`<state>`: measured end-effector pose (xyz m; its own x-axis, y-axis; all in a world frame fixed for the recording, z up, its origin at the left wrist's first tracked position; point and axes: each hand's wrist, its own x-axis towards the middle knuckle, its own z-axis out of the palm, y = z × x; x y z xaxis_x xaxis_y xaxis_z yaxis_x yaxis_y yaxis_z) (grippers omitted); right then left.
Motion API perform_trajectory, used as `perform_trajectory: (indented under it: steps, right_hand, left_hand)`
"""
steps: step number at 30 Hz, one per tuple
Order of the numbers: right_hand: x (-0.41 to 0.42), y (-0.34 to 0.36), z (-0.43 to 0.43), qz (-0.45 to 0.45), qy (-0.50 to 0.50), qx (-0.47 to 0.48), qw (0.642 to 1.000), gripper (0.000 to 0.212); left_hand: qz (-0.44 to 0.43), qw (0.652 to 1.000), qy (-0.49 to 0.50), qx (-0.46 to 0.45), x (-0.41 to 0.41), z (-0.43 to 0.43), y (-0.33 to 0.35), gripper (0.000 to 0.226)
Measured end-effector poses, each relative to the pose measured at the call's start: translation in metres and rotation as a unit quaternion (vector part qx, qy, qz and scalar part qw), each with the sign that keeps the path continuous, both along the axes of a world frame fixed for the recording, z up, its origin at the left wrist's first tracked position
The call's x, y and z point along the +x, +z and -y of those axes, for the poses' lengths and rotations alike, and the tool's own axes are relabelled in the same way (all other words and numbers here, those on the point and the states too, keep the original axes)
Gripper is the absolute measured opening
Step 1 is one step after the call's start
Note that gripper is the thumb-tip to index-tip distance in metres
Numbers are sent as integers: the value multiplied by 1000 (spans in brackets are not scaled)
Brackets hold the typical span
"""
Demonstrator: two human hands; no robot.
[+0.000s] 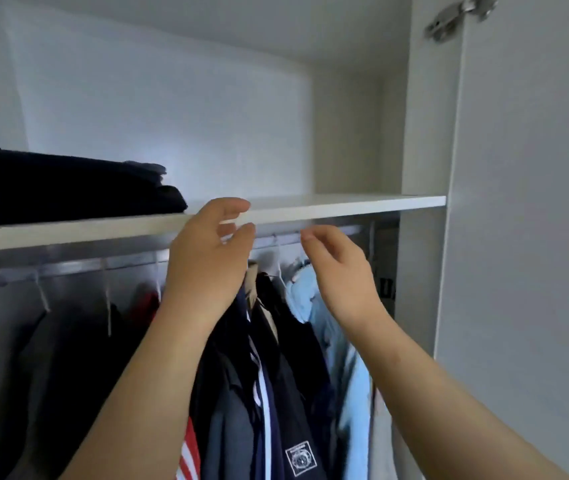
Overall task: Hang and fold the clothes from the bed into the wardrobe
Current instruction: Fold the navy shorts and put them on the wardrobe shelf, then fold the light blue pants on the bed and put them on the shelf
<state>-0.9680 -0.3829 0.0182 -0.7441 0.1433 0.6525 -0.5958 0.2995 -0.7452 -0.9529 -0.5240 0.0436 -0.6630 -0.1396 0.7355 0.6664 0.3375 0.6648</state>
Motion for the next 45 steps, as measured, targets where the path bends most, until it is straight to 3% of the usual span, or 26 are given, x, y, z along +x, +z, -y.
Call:
perform_trajectory:
  steps: [3, 6, 12, 19, 28, 34, 45]
  right_hand:
    - [27, -31, -53, 43, -58, -55, 996, 13]
    - [67, -70, -102, 94, -139, -86, 982, 16]
    - [191, -156, -205, 203, -301, -178, 915, 16]
    - [379, -232, -282, 256, -442, -317, 800, 16]
    - [626, -262, -333, 216, -608, -382, 662, 16]
    - [776, -284, -337, 143, -693, -461, 536, 12]
    - [941, -306, -383, 61, -765, -542, 343, 12]
  left_hand:
    - [24, 996, -83, 20, 5, -53, -25, 37]
    - [132, 971, -195, 50, 17, -111, -64, 33]
    - [335, 870, -359, 46, 86, -241, -160, 26]
    - [452, 752, -470, -95, 240, -365, -234, 20]
    - [477, 593, -620, -190, 480, -472, -258, 15]
    - [463, 465, -696, -293, 642, -520, -276, 21]
    - [405, 282, -755, -431, 842, -612, -306, 14]
